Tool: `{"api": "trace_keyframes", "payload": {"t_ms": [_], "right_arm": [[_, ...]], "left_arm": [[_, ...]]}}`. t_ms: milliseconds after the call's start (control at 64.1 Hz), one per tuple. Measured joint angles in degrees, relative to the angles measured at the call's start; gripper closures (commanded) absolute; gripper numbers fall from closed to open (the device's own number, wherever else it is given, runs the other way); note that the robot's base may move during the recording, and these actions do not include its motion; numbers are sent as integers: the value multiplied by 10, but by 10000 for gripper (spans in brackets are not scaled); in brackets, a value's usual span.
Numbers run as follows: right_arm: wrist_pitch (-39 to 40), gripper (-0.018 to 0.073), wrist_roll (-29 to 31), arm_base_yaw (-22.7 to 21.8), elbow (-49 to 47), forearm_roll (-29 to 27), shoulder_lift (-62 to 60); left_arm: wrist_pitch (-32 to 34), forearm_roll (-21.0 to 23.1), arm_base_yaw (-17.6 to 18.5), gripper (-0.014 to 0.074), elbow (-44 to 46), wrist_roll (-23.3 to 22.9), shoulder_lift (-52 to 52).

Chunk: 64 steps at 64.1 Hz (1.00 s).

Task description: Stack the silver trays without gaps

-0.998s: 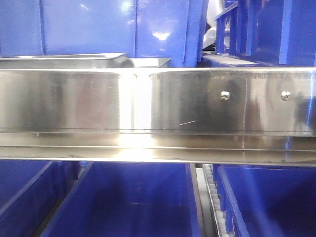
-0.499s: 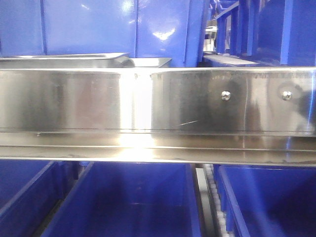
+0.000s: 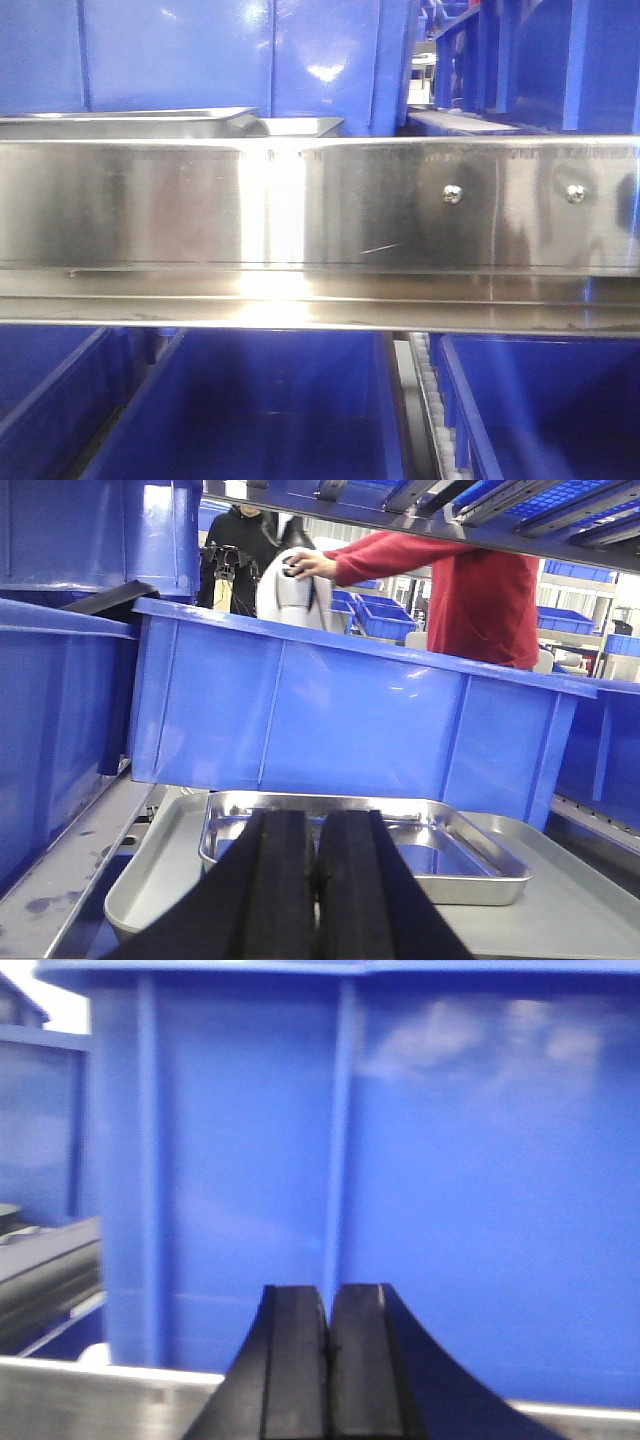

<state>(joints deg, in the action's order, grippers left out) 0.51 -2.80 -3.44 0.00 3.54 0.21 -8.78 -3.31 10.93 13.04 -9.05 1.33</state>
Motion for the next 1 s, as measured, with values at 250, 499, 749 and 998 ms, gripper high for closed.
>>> {"api": "trace_keyframes", "payload": {"t_ms": [250,499,749,998], "right_arm": [[0,643,0,-5,0,0,0],[4,643,0,-5,0,0,0],[7,643,7,-5,0,-43,0],[7,643,38,-5,0,-55,0]], "left_arm": [[0,0,0,602,0,0,0],[0,0,0,602,0,0,0],[0,0,0,602,0,0,0],[0,0,0,602,0,0,0]]}}
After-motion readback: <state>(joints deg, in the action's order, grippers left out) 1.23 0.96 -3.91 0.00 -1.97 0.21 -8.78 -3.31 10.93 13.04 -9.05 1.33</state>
